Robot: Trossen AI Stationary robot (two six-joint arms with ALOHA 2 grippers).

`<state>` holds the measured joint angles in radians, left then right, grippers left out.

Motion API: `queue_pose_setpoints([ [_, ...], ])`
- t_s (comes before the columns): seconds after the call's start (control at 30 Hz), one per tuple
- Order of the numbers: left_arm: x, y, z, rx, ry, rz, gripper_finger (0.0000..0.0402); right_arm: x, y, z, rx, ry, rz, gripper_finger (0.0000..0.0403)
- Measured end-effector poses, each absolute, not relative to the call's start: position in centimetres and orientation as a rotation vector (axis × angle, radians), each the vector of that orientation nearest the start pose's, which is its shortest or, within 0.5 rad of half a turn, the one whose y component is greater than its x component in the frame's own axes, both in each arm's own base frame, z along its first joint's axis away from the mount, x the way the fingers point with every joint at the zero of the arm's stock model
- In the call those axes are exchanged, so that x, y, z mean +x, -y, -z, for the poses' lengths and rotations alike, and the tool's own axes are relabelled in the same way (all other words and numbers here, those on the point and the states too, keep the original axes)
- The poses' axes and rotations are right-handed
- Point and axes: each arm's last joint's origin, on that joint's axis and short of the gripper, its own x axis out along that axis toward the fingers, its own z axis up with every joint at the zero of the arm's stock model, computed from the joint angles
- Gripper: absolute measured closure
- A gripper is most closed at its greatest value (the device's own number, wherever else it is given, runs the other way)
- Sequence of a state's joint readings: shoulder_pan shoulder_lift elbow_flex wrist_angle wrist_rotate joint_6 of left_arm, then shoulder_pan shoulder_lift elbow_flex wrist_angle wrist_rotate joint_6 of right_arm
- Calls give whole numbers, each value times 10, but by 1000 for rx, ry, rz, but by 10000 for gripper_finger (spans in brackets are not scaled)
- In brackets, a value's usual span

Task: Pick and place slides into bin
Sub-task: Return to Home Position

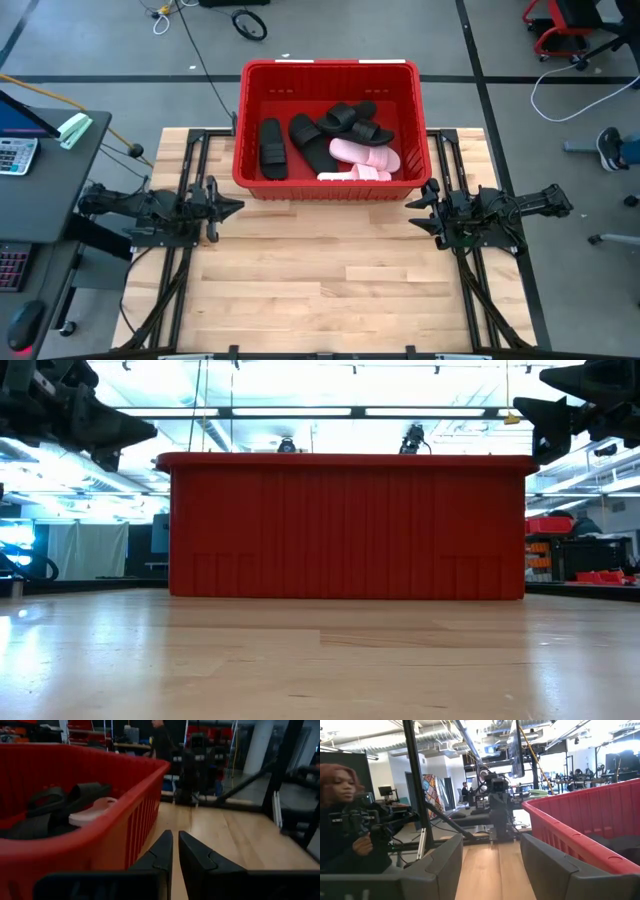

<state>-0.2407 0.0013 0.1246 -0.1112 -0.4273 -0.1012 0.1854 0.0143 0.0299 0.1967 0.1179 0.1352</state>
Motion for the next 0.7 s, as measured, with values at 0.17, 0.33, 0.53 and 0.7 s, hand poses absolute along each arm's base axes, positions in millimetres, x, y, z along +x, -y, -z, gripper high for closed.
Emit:
queue_pose_setpoints([
  [0.17,87,9,-191,-70,-15,-178,361,93,-14,-191,167,204,-81,197],
  [0.33,87,9,-192,-56,-5,-178,367,93,-14,-191,167,204,-81,197],
  [0.53,87,9,-192,-68,-4,-178,374,93,-14,-191,167,204,-82,197],
  [0.7,87,9,-192,-69,-4,-178,366,93,-14,-191,167,204,-82,197],
])
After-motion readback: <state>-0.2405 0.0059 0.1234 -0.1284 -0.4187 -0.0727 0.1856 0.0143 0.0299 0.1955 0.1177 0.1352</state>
